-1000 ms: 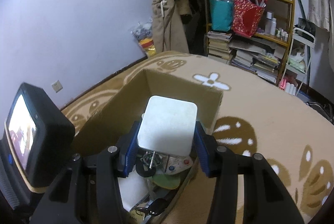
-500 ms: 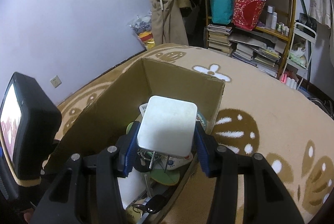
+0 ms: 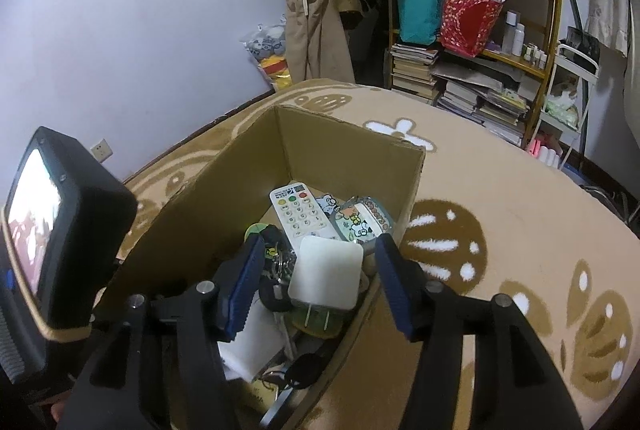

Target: Organize rigid objects

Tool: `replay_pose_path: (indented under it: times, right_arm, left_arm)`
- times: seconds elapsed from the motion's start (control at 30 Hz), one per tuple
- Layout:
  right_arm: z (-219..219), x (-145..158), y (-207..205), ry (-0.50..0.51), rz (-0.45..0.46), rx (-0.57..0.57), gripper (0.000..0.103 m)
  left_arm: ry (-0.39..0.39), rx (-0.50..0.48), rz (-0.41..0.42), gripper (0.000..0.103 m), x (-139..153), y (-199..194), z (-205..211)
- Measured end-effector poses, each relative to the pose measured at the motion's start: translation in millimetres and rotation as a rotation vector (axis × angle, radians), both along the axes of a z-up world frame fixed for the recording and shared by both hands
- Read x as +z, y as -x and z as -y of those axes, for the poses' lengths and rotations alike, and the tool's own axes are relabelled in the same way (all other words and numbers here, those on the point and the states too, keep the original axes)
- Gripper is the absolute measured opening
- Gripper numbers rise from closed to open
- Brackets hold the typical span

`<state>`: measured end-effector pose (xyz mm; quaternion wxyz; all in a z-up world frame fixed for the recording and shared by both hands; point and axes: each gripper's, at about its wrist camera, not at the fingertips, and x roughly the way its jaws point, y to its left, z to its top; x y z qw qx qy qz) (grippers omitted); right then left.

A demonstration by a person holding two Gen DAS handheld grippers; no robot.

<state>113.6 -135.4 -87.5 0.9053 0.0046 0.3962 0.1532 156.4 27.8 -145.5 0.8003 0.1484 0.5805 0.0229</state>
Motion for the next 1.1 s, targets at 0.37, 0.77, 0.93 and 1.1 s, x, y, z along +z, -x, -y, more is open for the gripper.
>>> replay_pose_path:
  times: [0.37, 0.77, 0.93, 1.1]
  right_arm:
    - [23.5, 6.8, 12.3, -0.003, -0.004, -0.098, 0.078]
    - [51.5, 6.4, 37.7, 0.004, -0.047, -0.216, 0.102]
    - [60.3, 10.5, 52.8, 0.011, -0.051, -0.245, 0.103]
    - [71.2, 18.8, 67.6, 0.002, -0.042, -0.275, 0.103]
  left_arm:
    - [0.015, 0.008, 0.018, 0.019, 7.9, 3.8, -2.9]
    - [0.041, -0.005, 0.146, 0.037, 51.6, 19.0, 1.8]
    - [0.048, -0.033, 0.229, 0.057, 78.0, 34.1, 6.2]
    - [0.071, -0.05, 0.304, 0.09, 102.5, 51.7, 11.9]
